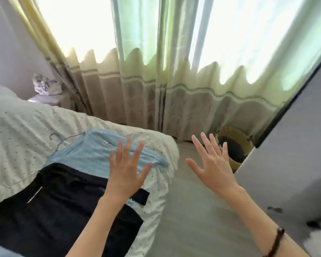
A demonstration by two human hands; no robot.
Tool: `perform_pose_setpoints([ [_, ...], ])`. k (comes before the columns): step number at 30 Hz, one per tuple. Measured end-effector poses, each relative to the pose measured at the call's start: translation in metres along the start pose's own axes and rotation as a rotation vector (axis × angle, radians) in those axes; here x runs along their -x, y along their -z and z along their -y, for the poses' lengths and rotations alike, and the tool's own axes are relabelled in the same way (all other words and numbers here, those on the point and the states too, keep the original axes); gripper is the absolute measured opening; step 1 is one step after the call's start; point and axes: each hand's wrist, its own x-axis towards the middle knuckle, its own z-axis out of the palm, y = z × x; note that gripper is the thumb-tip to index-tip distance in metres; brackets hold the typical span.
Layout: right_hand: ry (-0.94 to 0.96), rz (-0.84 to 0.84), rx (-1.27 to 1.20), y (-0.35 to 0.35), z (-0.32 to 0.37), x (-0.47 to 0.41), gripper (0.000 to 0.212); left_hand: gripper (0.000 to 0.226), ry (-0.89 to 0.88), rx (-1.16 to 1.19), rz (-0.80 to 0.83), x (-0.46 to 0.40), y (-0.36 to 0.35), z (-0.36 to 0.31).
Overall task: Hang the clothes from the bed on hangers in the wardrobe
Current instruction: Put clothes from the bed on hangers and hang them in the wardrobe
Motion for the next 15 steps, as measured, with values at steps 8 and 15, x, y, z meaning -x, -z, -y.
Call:
perform_pose_setpoints([
  [8, -0.444, -0.074, 0.086, 0.066, -0.179, 0.05, 0.072, 0.06, -0.325, 0.146, 0.08, -0.088, -0.093, -0.198],
  [15, -0.779, -0.164, 0.232, 0.106, -0.288, 0.095, 0.086, 0.065, -0.671, 0.185, 0.145, -0.147, -0.138, -0.344],
])
